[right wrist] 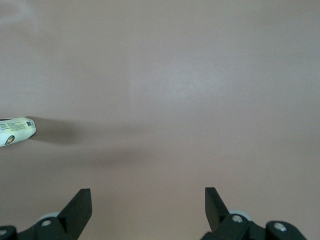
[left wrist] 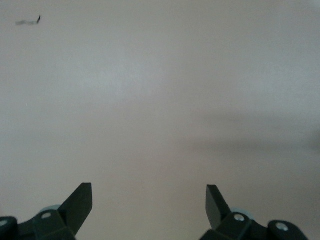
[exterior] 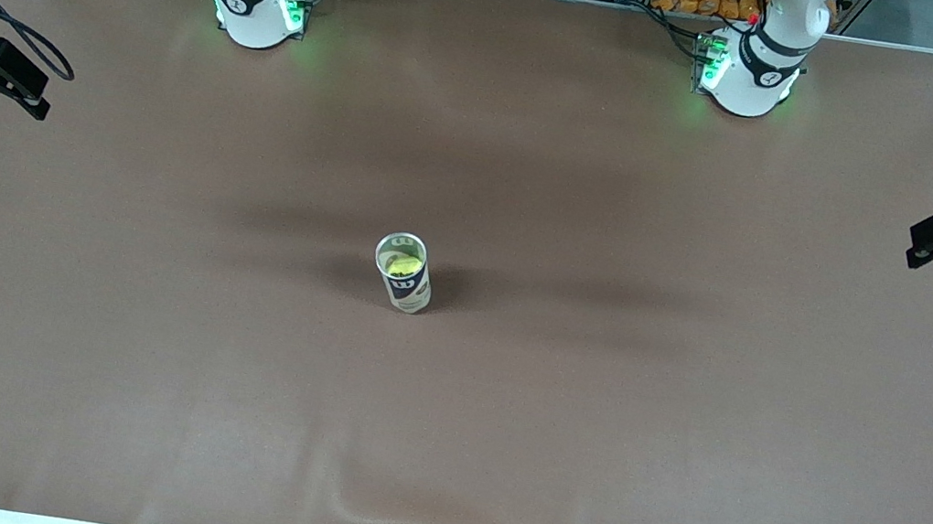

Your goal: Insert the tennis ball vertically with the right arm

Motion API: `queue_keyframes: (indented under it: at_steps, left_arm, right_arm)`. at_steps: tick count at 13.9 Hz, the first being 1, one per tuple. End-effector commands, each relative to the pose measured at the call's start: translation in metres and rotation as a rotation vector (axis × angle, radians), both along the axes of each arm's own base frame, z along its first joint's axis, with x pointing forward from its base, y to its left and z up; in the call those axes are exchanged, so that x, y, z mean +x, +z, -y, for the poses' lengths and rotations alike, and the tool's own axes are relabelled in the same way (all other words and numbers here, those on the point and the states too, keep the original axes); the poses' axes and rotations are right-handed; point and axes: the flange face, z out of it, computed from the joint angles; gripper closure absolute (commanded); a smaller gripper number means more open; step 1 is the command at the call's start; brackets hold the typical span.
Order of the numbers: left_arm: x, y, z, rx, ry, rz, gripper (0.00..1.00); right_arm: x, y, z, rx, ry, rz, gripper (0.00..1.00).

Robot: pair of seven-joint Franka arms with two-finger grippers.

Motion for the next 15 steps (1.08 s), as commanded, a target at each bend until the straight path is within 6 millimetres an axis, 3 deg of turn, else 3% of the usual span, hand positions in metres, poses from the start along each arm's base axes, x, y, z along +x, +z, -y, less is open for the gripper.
queue_keyframes:
  at_steps: [1, 5, 11, 15]
  left_arm:
    - [-0.03, -0.002, -0.006, -0.015, 0.015, -0.019, 0.0]
    - [-0.042, 0.003, -0.013, -0.023, 0.022, -0.011, 0.0]
    - [-0.036, 0.0, -0.005, -0.02, 0.008, -0.006, 0.0]
    - [-0.033, 0.009, -0.005, -0.025, 0.005, 0.036, 0.0]
  right_arm:
    - [-0.003, 0.002, -0.002, 0.013, 0.001, 0.009, 0.0]
    - [-0.004, 0.002, -0.001, 0.013, -0.001, 0.008, 0.0]
    - [-0.004, 0.002, 0.0, 0.012, -0.002, 0.006, 0.0]
    - [-0.004, 0.002, 0.0, 0.012, -0.002, 0.006, 0.0]
